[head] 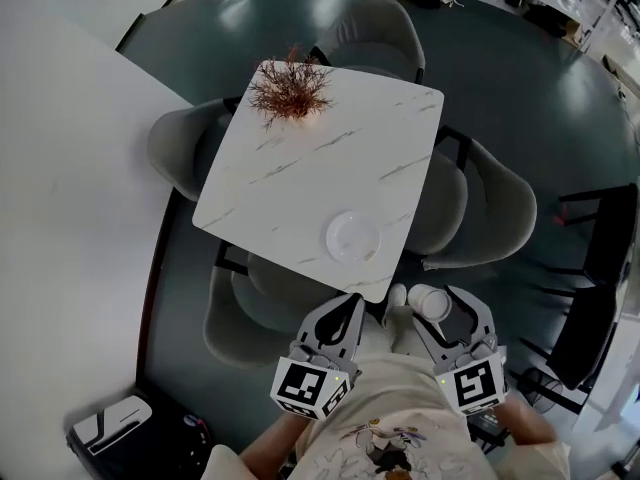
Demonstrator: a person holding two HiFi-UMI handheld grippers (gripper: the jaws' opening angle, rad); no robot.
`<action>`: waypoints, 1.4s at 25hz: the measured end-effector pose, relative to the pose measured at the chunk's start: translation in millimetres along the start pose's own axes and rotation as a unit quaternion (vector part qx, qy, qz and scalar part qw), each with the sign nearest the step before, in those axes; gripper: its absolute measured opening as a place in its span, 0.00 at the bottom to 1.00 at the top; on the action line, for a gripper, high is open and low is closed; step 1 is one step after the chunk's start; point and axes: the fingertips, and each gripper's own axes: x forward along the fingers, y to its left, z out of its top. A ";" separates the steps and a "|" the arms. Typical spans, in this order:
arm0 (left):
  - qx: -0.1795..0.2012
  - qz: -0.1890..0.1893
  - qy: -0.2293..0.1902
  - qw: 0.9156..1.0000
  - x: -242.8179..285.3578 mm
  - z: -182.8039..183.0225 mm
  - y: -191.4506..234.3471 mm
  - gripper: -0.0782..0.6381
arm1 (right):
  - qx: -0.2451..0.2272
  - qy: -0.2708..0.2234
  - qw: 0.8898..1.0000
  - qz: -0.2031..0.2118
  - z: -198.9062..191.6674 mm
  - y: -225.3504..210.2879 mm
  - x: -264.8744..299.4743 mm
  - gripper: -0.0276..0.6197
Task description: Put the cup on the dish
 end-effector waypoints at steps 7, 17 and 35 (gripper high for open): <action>-0.019 0.021 0.010 1.000 9.9 -12.1 26.4 0.12 | -0.025 -0.015 1.000 -0.003 6.9 -13.5 34.1 0.44; 0.010 0.028 -0.007 1.000 14.6 -0.2 48.0 0.12 | -0.030 0.013 0.999 0.004 4.8 -12.4 68.3 0.44; 0.011 0.058 0.031 0.998 52.0 -43.6 98.3 0.12 | -0.096 0.022 0.995 0.033 -4.6 -14.9 153.8 0.44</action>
